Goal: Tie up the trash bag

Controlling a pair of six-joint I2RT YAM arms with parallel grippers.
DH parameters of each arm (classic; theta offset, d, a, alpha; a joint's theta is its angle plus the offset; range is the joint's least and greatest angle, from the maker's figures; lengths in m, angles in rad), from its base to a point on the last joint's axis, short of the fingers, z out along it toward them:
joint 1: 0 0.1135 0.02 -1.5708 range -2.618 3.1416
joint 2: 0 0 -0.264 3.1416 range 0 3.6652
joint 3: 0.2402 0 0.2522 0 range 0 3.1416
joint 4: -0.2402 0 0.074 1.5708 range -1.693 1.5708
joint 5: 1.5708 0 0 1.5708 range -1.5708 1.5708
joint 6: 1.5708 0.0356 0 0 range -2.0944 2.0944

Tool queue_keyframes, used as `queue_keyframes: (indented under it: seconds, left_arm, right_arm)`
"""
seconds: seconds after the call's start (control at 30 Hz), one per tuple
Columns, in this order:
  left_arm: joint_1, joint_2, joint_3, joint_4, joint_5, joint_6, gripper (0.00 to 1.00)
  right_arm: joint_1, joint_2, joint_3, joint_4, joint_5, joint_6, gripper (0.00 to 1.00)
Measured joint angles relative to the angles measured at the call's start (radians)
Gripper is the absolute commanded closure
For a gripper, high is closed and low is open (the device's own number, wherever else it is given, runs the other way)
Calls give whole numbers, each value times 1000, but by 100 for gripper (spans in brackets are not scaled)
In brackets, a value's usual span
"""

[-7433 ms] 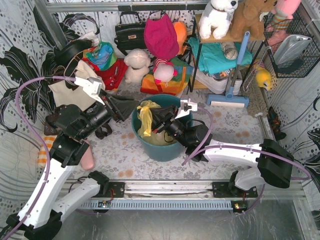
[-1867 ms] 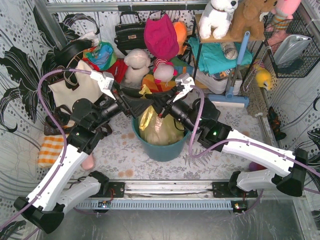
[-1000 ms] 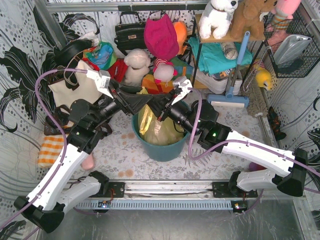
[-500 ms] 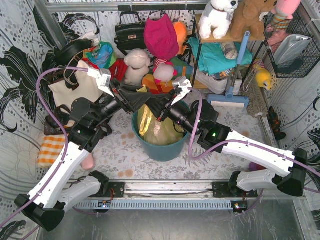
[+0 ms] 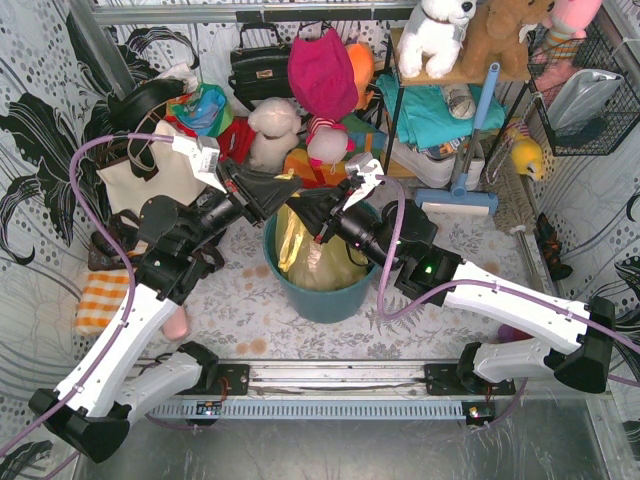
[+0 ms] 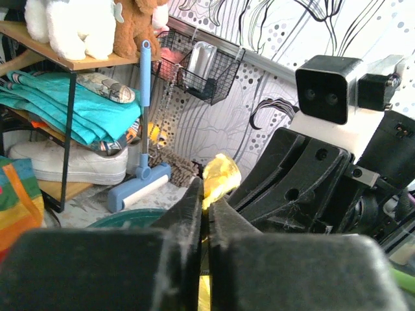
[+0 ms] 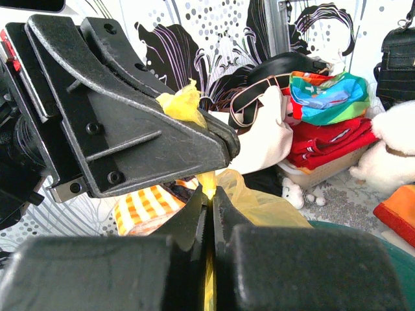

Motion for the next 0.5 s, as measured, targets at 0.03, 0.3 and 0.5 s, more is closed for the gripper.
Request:
queue_keyframes:
  seconds: [0.03,0.3,0.5]
  left_arm:
    - [0,0,0,1,0,1,99]
    - [0,10,5,2,5,2,100]
    - [0,16,5,2,5,2,100]
  right_arm:
    - [0,0,0,0,0,0,100]
    - [0,-7,0,-24,0,10,70]
    - [0,-84,7,-140,-4,27,59]
